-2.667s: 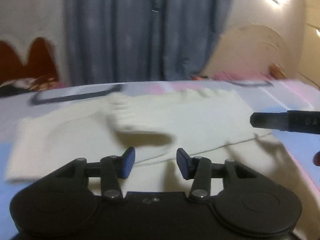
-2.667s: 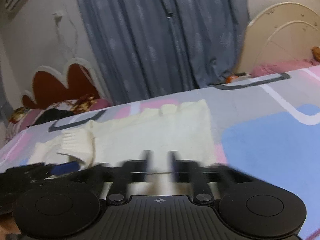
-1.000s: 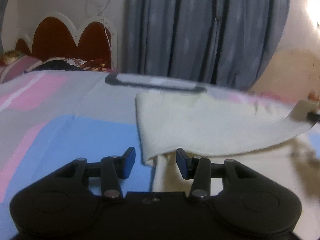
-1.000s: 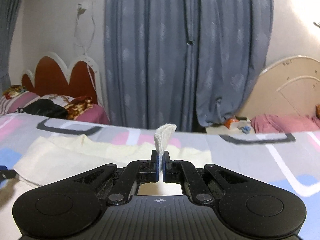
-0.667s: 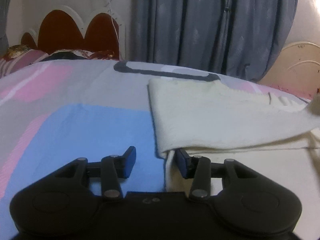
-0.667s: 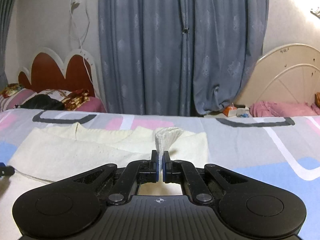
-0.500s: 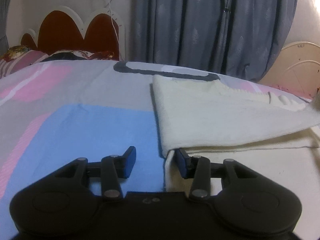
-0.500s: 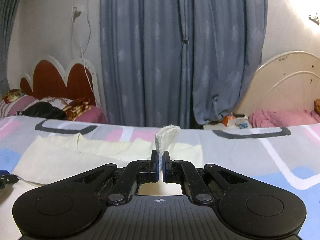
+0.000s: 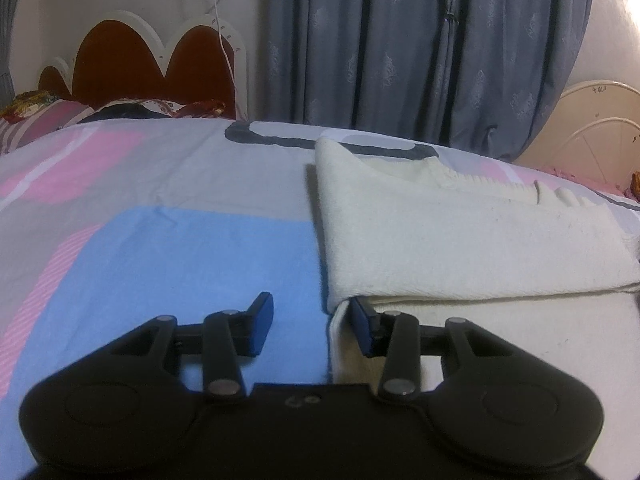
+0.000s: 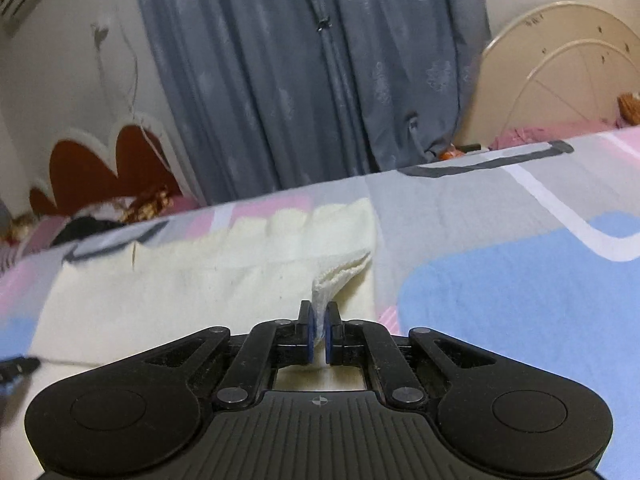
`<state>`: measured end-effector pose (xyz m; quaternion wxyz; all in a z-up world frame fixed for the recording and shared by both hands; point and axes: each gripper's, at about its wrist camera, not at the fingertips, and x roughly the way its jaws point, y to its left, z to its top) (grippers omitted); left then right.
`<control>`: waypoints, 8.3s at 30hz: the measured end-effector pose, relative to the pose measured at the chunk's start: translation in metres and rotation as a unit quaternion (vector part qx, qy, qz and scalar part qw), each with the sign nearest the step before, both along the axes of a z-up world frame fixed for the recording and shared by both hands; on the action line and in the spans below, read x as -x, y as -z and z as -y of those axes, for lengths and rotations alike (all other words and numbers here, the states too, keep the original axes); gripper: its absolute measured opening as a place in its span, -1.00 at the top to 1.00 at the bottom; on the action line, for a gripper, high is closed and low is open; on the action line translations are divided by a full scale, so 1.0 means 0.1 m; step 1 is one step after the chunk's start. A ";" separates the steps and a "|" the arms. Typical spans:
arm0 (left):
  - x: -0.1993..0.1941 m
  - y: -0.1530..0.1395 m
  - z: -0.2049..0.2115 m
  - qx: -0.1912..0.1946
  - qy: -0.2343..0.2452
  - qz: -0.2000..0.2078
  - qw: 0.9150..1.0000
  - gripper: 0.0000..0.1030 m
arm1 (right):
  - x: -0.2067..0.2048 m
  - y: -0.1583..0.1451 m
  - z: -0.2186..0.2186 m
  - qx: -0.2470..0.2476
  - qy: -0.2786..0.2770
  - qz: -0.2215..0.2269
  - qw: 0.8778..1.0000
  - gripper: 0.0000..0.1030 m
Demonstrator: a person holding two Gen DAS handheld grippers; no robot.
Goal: Fold small clothes
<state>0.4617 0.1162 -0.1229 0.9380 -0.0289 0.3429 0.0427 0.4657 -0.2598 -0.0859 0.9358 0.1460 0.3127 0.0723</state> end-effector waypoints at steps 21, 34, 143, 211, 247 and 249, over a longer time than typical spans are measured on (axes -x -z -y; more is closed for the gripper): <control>-0.26 -0.35 0.37 0.009 0.077 0.043 0.996 0.18 | 0.15 -0.23 -0.21 0.054 -0.009 0.054 0.997 0.96; -0.98 -0.09 0.26 -0.005 0.078 0.004 0.997 0.14 | -0.11 -0.07 -0.22 0.071 -0.016 0.023 0.997 0.96; 0.86 -0.14 0.49 -0.043 0.007 0.003 0.999 -0.29 | 0.68 0.08 0.24 0.084 -0.087 0.007 0.993 0.71; 2.38 0.18 -0.40 0.362 0.047 -0.059 0.929 0.24 | 2.74 0.21 0.83 -0.328 -0.030 -0.152 0.932 0.68; 2.14 -0.81 -0.38 0.351 0.014 0.064 0.934 0.96 | 2.42 -0.89 0.64 -0.290 -0.068 -0.005 0.955 0.90; 1.89 -0.84 -0.38 0.356 0.012 0.067 0.932 0.96 | 2.19 -0.98 0.63 -0.284 -0.057 -0.013 0.957 0.90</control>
